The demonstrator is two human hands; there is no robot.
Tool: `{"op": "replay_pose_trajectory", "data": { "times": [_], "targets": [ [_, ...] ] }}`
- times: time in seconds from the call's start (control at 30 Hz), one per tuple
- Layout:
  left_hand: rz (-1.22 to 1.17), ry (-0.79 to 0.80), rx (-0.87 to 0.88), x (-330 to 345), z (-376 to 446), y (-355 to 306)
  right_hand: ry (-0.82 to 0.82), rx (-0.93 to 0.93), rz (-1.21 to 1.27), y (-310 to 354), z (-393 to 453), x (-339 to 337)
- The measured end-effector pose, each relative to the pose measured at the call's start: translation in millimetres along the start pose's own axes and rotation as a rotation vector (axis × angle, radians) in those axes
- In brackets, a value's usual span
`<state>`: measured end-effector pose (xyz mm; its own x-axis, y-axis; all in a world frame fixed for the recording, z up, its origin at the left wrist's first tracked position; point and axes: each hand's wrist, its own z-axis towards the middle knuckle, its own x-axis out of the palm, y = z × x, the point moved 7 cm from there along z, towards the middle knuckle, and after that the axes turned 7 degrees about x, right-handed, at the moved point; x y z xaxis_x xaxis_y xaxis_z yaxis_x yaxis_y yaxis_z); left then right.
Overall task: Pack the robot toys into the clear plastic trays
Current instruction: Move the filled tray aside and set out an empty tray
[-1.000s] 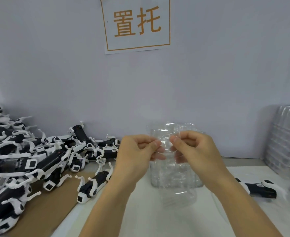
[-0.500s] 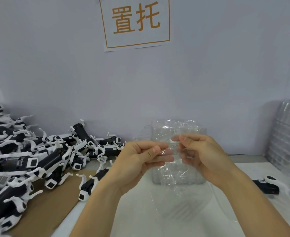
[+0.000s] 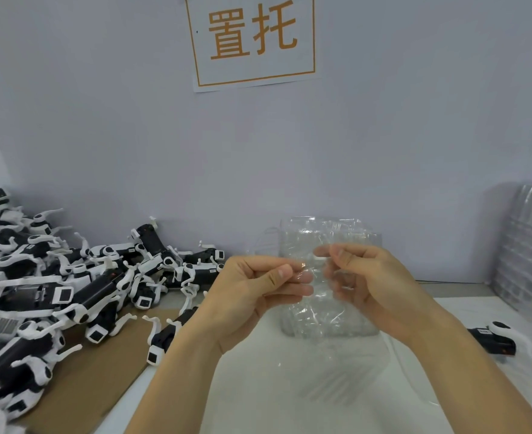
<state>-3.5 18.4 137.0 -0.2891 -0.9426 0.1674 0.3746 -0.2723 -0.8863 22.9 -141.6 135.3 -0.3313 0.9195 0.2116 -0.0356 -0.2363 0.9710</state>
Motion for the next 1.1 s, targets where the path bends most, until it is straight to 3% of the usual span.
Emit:
{"op": "replay_pose_trajectory", "data": {
  "times": [0.3,0.43,0.53,0.6,0.67,0.73,0.77,0.83,0.97,1.1],
  "targets": [
    [-0.068,0.039,-0.023,5,4,8,0.092,0.070,0.125,-10,2,2],
    [0.027,0.024,-0.012,-8,3,5,0.089,0.066,0.087,-12,2,2],
    [0.398,-0.260,-0.007,-58,0,3,0.070,0.005,-0.085,-4,-1,2],
    [1.012,-0.498,-0.057,-101,-11,-3,0.098,-0.032,-0.322,1,-6,8],
    [1.440,-0.505,-0.318,-137,-24,10,0.190,-0.019,-0.668,-2,-12,24],
    [1.504,-0.360,-0.660,-164,-41,44,0.326,0.104,-1.045,-19,-18,39],
    [1.512,-0.334,-0.742,-172,-49,55,0.376,0.198,-1.195,-31,-21,42],
    [1.496,-0.436,-0.668,-181,-53,63,0.399,0.333,-1.350,-45,-25,43],
    [1.402,-0.672,-0.397,-184,-52,54,0.270,0.256,-1.305,-40,-17,39],
    [1.247,-0.656,-0.265,-167,-36,29,0.177,0.150,-1.260,-36,-7,31]
  ]
}}
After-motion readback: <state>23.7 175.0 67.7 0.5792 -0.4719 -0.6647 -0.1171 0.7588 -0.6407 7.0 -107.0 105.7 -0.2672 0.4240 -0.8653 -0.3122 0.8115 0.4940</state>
